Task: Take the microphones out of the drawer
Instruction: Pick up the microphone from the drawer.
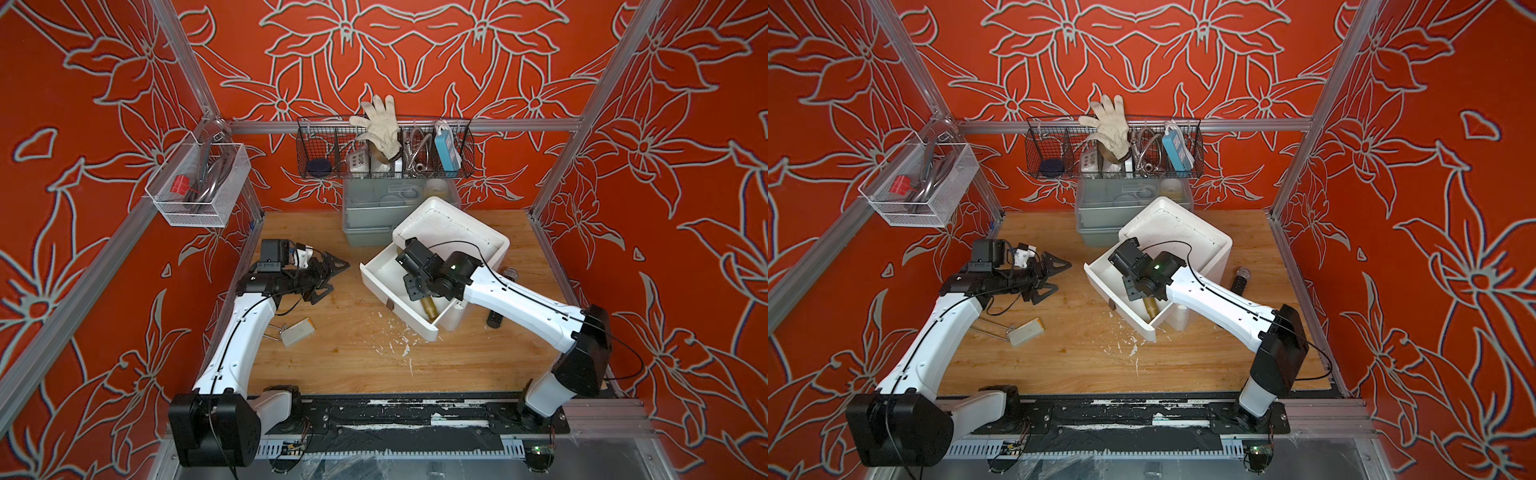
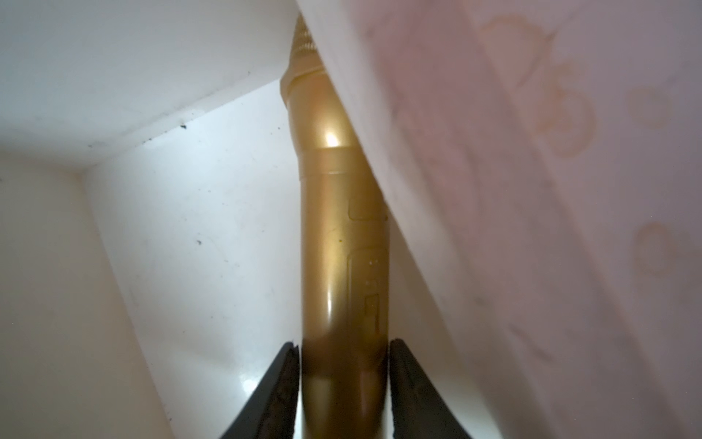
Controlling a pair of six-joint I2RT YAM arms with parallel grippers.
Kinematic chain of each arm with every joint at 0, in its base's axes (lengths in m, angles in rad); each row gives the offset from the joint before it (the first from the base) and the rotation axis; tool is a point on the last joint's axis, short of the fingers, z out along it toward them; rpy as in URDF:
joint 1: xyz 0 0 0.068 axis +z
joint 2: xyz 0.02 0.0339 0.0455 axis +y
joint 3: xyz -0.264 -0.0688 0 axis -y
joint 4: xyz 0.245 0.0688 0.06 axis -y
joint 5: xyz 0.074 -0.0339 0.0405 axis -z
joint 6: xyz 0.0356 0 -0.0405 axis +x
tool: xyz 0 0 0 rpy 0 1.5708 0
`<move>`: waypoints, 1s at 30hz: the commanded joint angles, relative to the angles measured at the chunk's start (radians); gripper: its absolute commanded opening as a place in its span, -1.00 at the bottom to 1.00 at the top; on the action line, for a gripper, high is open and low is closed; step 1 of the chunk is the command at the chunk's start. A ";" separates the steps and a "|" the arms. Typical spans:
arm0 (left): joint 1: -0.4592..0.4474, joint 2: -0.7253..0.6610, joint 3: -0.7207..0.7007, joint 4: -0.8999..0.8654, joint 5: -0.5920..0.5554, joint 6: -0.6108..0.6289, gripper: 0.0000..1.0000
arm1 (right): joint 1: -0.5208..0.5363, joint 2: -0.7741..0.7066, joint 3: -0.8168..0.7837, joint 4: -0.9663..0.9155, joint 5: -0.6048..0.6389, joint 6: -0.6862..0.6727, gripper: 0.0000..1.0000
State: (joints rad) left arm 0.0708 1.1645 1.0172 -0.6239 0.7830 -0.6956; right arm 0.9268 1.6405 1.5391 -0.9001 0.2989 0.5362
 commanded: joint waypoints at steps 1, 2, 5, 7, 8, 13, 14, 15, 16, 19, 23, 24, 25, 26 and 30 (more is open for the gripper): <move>-0.006 -0.026 0.004 0.004 0.010 0.005 0.95 | -0.015 -0.006 -0.025 0.026 0.000 -0.048 -0.08; -0.006 -0.028 0.003 0.004 0.010 0.005 0.95 | -0.022 0.000 -0.026 0.026 -0.020 -0.047 0.00; -0.006 -0.034 0.001 0.004 0.009 0.005 0.95 | -0.032 0.028 -0.027 0.023 -0.058 -0.045 0.09; -0.006 -0.036 0.003 0.003 0.009 0.006 0.94 | -0.032 0.043 -0.029 0.026 -0.066 -0.043 0.09; -0.006 -0.035 0.004 0.001 0.009 0.008 0.95 | -0.032 0.048 -0.031 0.028 -0.067 -0.040 0.09; -0.006 -0.034 0.006 0.003 0.009 0.008 0.95 | -0.032 0.053 -0.035 0.040 -0.054 -0.054 -0.22; -0.006 -0.034 0.006 0.003 0.009 0.007 0.95 | -0.032 0.051 -0.034 0.042 -0.051 -0.061 -0.28; -0.006 -0.034 0.004 0.003 0.009 0.006 0.95 | -0.032 0.047 -0.032 0.042 -0.046 -0.068 -0.36; -0.006 -0.034 0.003 0.006 0.009 0.007 0.95 | -0.032 0.040 -0.032 0.045 -0.044 -0.076 -0.44; -0.006 -0.037 -0.004 0.010 0.009 0.004 0.95 | -0.032 0.007 -0.041 0.076 -0.065 -0.115 -0.61; -0.006 -0.040 -0.012 0.016 0.009 -0.001 0.96 | -0.032 -0.043 -0.058 0.122 -0.110 -0.167 -0.66; -0.006 -0.040 -0.014 0.018 0.009 -0.002 0.96 | -0.031 -0.054 -0.058 0.129 -0.120 -0.178 -0.68; -0.006 -0.040 -0.014 0.019 0.010 -0.002 0.96 | -0.031 -0.063 -0.059 0.132 -0.133 -0.187 -0.71; -0.006 -0.040 -0.014 0.019 0.010 -0.002 0.96 | -0.031 -0.071 -0.057 0.135 -0.146 -0.194 -0.74; -0.006 -0.039 -0.017 0.023 0.012 -0.004 0.97 | -0.030 -0.103 -0.055 0.149 -0.202 -0.206 -0.78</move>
State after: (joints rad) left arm 0.0708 1.1450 1.0122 -0.6151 0.7830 -0.6998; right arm 0.9012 1.5818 1.4834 -0.8165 0.1463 0.3714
